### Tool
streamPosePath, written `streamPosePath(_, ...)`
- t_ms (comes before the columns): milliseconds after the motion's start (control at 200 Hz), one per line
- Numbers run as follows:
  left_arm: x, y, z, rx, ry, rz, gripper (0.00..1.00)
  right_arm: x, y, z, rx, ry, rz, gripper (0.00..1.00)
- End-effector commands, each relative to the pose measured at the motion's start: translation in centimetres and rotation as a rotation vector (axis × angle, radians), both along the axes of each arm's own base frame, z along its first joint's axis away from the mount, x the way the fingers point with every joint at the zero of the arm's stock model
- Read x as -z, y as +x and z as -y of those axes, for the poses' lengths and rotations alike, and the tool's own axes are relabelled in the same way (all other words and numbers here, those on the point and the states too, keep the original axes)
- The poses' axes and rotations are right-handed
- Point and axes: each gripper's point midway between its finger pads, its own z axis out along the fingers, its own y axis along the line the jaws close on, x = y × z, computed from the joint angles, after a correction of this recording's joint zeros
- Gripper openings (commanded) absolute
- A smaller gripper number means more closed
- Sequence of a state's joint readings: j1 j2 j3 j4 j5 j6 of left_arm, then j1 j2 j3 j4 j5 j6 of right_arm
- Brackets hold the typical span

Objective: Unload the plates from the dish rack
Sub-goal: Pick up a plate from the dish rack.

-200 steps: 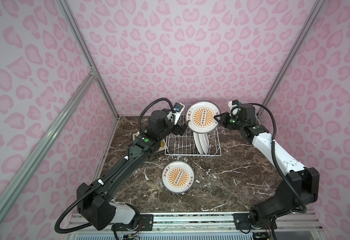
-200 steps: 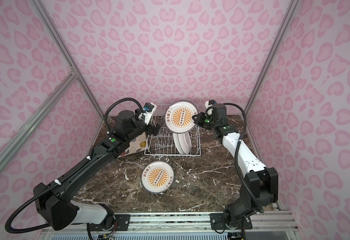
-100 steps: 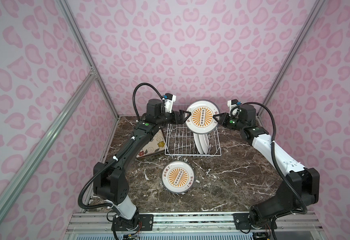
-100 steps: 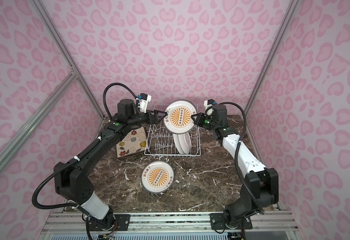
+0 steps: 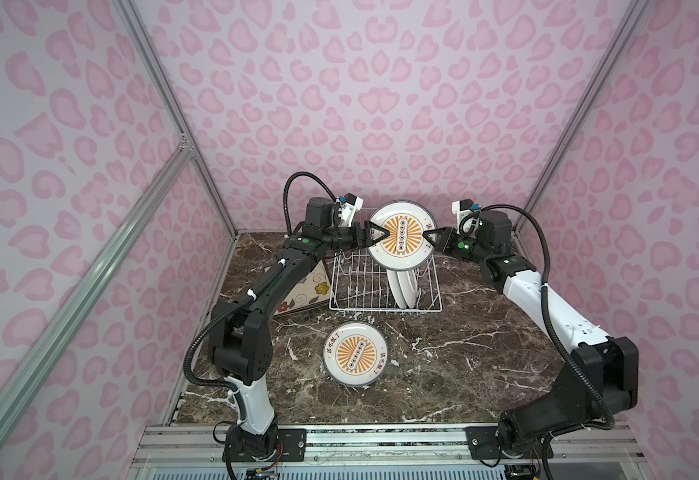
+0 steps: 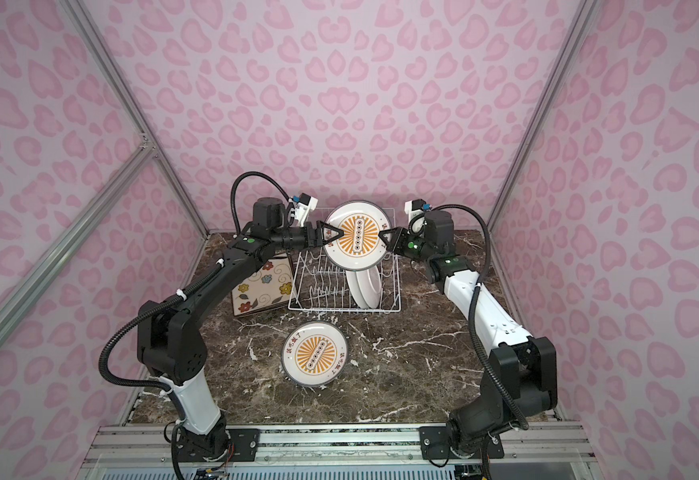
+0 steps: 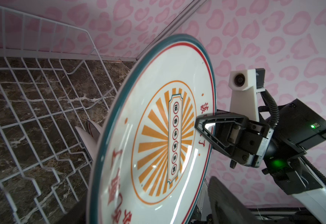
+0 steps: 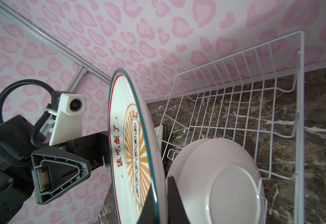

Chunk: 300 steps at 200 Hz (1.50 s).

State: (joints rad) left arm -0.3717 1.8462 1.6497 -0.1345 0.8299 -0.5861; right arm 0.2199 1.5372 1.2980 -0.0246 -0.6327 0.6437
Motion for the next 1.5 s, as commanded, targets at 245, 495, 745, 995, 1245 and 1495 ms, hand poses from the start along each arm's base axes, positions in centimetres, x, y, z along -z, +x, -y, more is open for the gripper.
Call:
streamPosePath(245, -0.7, -1.2, 0.6, 0.085, -0.047, -0.021, 0.41, -1.0, 0.6, -1.0, -0.048, 0.053, 0.042, 0.0)
streamPosePath(495, -0.7, -1.5, 0.5, 0.087, -0.033, -0.032, 0.1, -0.6, 0.7, -1.0, -0.045, 0.052, 0.028, 0.0)
streamPosePath(745, -0.8, -1.8, 0.4, 0.09, -0.032, -0.066, 0.04, -0.4, 1.0, -0.9, -0.04, 0.027, 0.035, 0.04)
streamPosePath(995, -2.0, -1.7, -1.1, 0.013, -0.021, -0.05, 0.04, -0.4, 0.9, 0.1, -0.003, -0.062, 0.087, 0.36)
streamPosePath(1245, -2.6, -1.9, -2.8, -0.07, -0.002, -0.048, 0.04, -0.3, -0.5, 0.6, -0.005, -0.241, 0.168, 0.69)
streamPosePath(1495, -2.7, -2.4, -5.5, -0.184, 0.035, -0.063, 0.04, 0.0, -1.5, 0.3, -0.045, -0.437, 0.25, 0.99)
